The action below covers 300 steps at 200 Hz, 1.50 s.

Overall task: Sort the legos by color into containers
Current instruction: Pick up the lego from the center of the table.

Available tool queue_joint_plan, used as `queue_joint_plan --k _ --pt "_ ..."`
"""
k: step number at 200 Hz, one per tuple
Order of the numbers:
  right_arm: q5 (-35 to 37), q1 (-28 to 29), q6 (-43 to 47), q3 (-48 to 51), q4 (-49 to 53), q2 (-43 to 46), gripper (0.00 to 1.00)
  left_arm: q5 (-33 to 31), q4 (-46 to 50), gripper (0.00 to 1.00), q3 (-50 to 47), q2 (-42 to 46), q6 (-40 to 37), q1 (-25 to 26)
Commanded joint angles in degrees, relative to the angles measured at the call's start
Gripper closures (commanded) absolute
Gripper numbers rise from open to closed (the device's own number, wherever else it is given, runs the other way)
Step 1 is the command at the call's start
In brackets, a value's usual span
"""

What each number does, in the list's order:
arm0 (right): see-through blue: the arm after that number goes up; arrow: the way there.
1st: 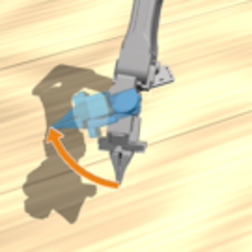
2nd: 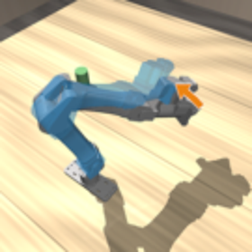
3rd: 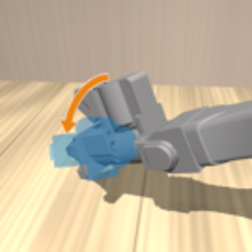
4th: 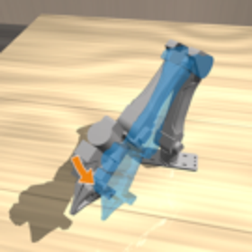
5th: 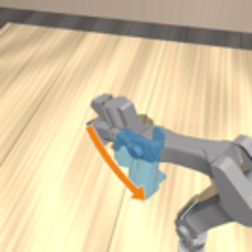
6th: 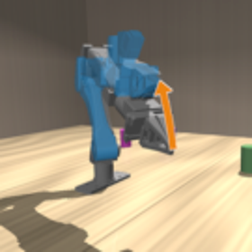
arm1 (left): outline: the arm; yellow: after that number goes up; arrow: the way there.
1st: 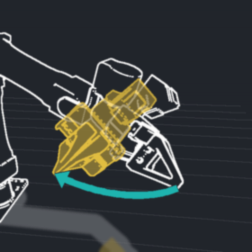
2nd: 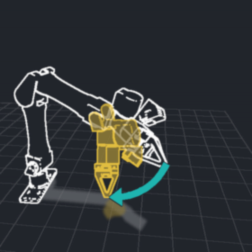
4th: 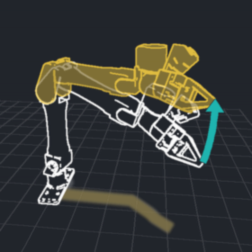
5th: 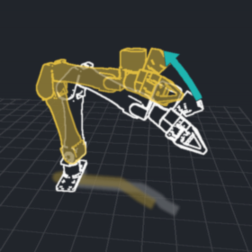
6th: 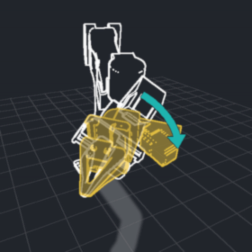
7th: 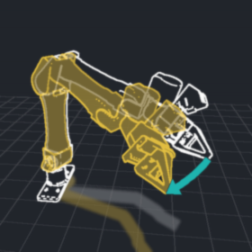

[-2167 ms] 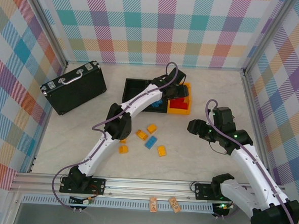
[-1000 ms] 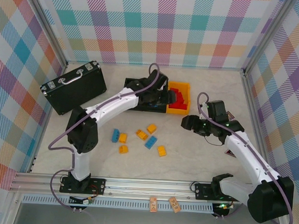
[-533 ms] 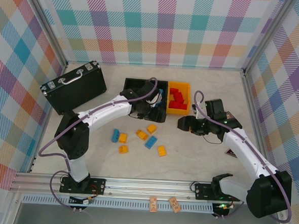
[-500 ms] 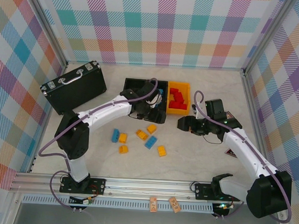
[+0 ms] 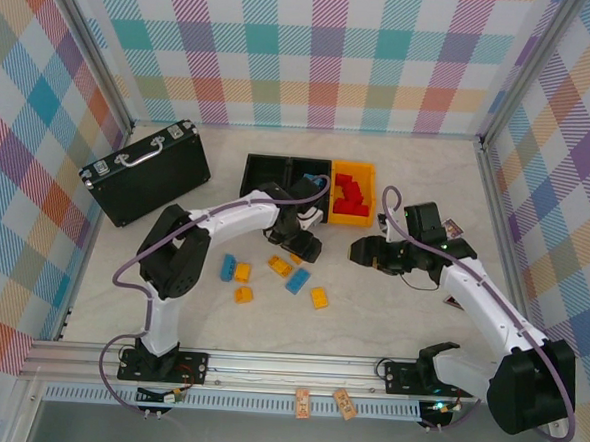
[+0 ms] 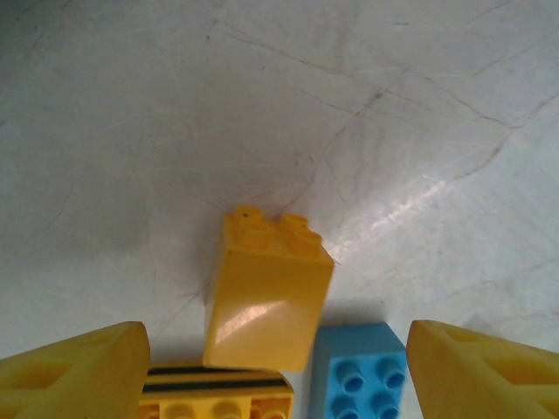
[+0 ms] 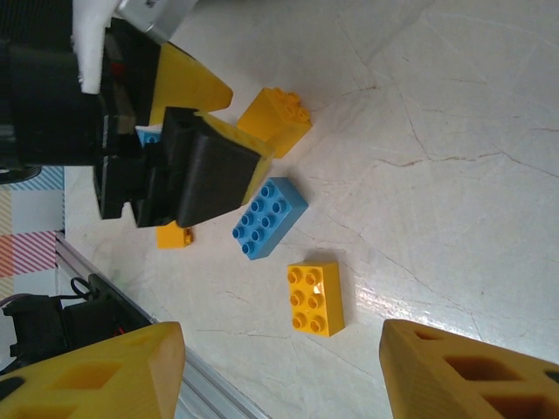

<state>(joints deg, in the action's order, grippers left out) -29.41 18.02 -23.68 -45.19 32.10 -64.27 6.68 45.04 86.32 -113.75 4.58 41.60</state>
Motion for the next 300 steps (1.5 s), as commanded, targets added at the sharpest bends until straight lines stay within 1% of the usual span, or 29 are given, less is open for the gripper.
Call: queue_joint_plan --k 1,25,42,56,64,73,81,96,108,164,228,265,300 --pt "-0.61 0.34 -0.92 0.67 -1.2 0.89 0.39 -1.76 0.78 0.24 2.56 -1.43 -1.74 0.35" --pt "-0.28 0.34 -0.86 0.4 -1.33 0.54 0.39 -0.97 1.17 0.29 3.65 -3.74 -1.87 0.56" --pt "-0.2 0.35 -0.84 0.18 -1.29 0.13 0.39 -1.5 1.25 0.31 3.66 -4.66 -2.11 0.88" --pt "-0.21 0.35 -0.82 0.06 -1.46 -0.21 0.39 -1.91 0.99 0.35 3.25 -4.91 -2.1 1.02" --pt "-0.2 0.35 -0.84 -0.19 -1.49 -0.48 0.39 -2.23 0.96 0.4 3.13 -4.99 -2.09 0.99" --pt "-0.2 0.35 -0.81 -0.32 -1.56 -0.75 0.4 -2.65 1.09 0.49 3.3 -5.22 -2.05 0.97" --pt "-0.17 0.35 -0.68 -0.56 -1.6 -0.93 0.4 -3.15 1.19 0.51 3.61 -5.24 -1.87 1.02" --pt "-0.21 0.33 -0.57 -0.95 -1.6 -1.3 0.4 -3.89 1.19 0.59 3.92 -4.88 -1.68 0.97" --pt "-0.27 0.34 -0.36 -1.29 -1.46 -1.59 0.4 -4.34 1.06 0.62 4.29 -4.33 -1.03 0.98" --pt "-0.52 0.33 -0.23 -2.18 -2.12 -2.17 0.4 -4.82 -0.78 0.65 4.29 1.5 2.49 -0.66" --pt "-2.06 1.35 -1.67 -5.44 -6.05 -5.31 0.4 -5.92 -1.75 0.66 5.73 6.41 8.65 -5.45" --pt "-2.14 2.6 -3.03 -6.83 -9.15 -7.74 0.4 -10.21 -1.74 0.66 9.19 5.58 10.56 -8.9" --pt "-1.27 4.18 -3.74 -7.8 -10.45 -8.94 0.4 -13.41 -0.41 0.66 16.07 0.86 12.06 -12.91"
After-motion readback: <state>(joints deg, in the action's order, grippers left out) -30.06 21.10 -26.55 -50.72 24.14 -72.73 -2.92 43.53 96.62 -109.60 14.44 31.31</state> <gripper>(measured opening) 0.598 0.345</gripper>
